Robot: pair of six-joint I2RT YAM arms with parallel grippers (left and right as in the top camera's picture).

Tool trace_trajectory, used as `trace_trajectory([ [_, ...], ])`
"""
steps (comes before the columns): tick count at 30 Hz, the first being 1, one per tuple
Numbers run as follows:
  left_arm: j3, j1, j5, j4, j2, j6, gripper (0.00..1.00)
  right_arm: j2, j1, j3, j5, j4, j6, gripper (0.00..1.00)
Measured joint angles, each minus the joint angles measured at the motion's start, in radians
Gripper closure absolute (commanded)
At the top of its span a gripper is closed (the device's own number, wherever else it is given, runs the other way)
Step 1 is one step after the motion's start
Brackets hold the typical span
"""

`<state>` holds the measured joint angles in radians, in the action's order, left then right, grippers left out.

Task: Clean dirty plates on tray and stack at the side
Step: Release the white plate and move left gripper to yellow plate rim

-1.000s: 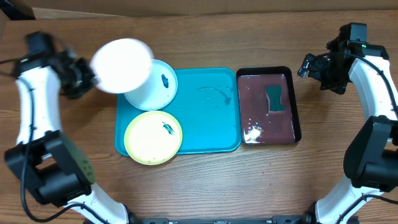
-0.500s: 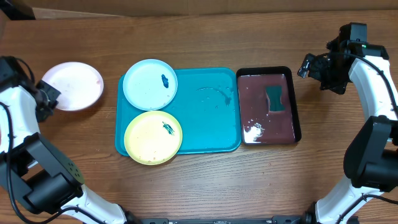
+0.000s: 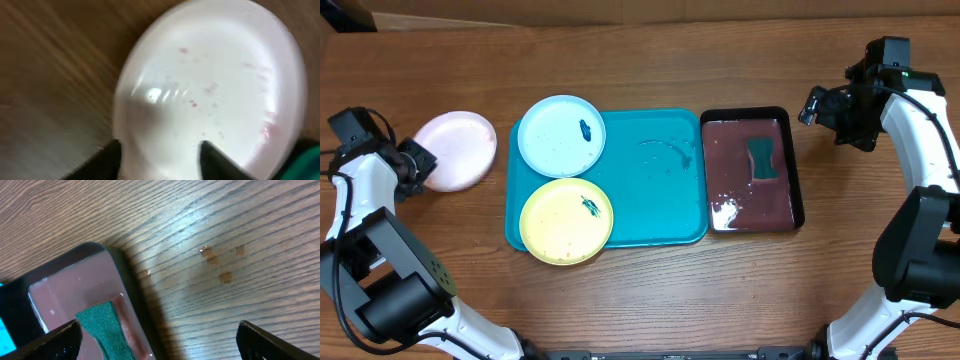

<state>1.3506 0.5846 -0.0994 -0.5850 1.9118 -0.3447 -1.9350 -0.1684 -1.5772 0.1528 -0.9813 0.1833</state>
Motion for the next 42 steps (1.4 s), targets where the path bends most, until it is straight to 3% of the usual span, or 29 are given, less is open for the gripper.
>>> trace_trajectory([
  [2, 0.007, -0.001, -0.092, -0.024, 0.000, 0.035, 0.44, 0.000, 0.000, 0.000, 0.000, 0.000, 0.000, 0.00],
  [5, 0.065, -0.004, -0.237, -0.147, 0.000, 0.066, 0.64, 0.000, 0.000, 0.000, 0.000, 0.000, 0.000, 0.00],
  [9, 0.154, -0.022, -0.406, -0.357, -0.014, 0.124, 0.65, 0.000, 0.000, 0.000, 0.000, 0.000, 0.000, 0.00],
  [14, 0.159, -0.081, -0.481, -0.595, -0.124, 0.203, 0.65, 0.000, 0.000, 0.000, 0.000, 0.001, 0.000, 0.00],
  [18, 0.131, -0.163, -0.437, -0.700, -0.280, 0.235, 0.66, 0.000, 0.000, 0.000, 0.000, 0.001, 0.000, 0.00],
  [25, -0.051, -0.304, -0.323, -0.725, -0.500, 0.194, 0.64, 0.000, 0.000, 0.000, 0.000, 0.000, -0.001, 0.00],
  [34, -0.246, -0.341, -0.008, -0.617, -0.571, -0.024, 0.62, 0.000, 0.000, 0.000, 0.000, 0.000, 0.000, 0.00],
  [42, -0.405, -0.341, 0.067, -0.448, -0.554, -0.080, 0.69, 0.000, 0.000, 0.000, 0.000, 0.000, -0.001, 0.00],
])
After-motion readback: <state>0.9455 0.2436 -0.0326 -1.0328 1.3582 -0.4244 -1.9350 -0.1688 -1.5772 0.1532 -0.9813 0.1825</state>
